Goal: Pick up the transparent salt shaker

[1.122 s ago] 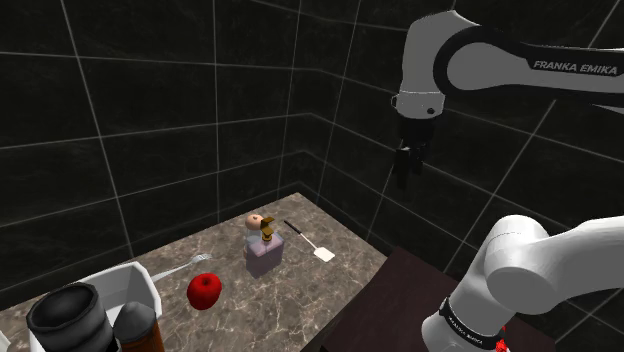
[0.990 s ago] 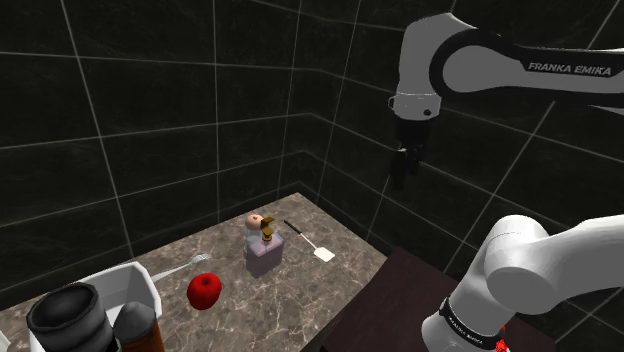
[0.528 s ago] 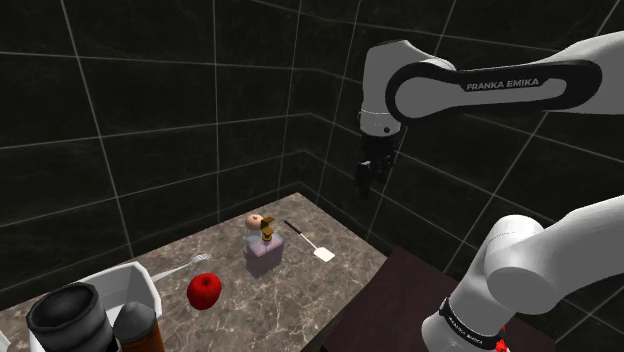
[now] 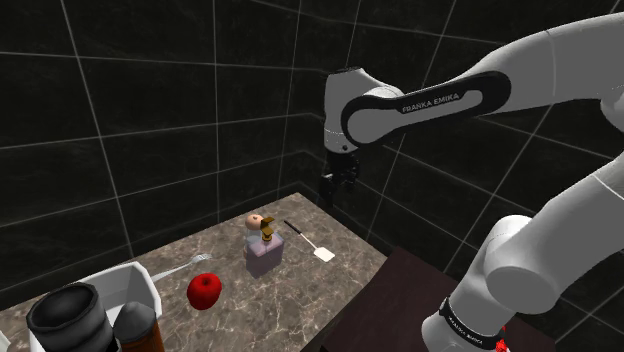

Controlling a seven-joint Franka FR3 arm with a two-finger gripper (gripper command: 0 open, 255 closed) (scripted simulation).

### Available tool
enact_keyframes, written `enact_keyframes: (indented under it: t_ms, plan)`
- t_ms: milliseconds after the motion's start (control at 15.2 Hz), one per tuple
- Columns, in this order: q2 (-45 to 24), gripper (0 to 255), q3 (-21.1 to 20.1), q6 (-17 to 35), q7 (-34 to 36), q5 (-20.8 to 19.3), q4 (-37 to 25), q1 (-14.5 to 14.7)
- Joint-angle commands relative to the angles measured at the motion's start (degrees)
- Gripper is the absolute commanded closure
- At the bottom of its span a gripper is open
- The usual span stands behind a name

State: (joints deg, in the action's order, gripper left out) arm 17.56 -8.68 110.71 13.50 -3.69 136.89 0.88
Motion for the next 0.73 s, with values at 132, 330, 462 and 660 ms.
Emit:
enact_keyframes:
  t_ms: [132,330,462,660]
  plan:
    - [-9.2,0,-1.1,5.4,2.8,-1.7,-4.6,-0.3]
    - [-15.9,0,-1.6,8.6,4.9,-3.5,-8.4,-0.2]
    - [-20.3,0,-1.8,10.3,6.4,-4.8,-11.4,-0.1]
    - [-26.9,0,-1.8,12.2,8.4,-6.8,-16.4,0.3]
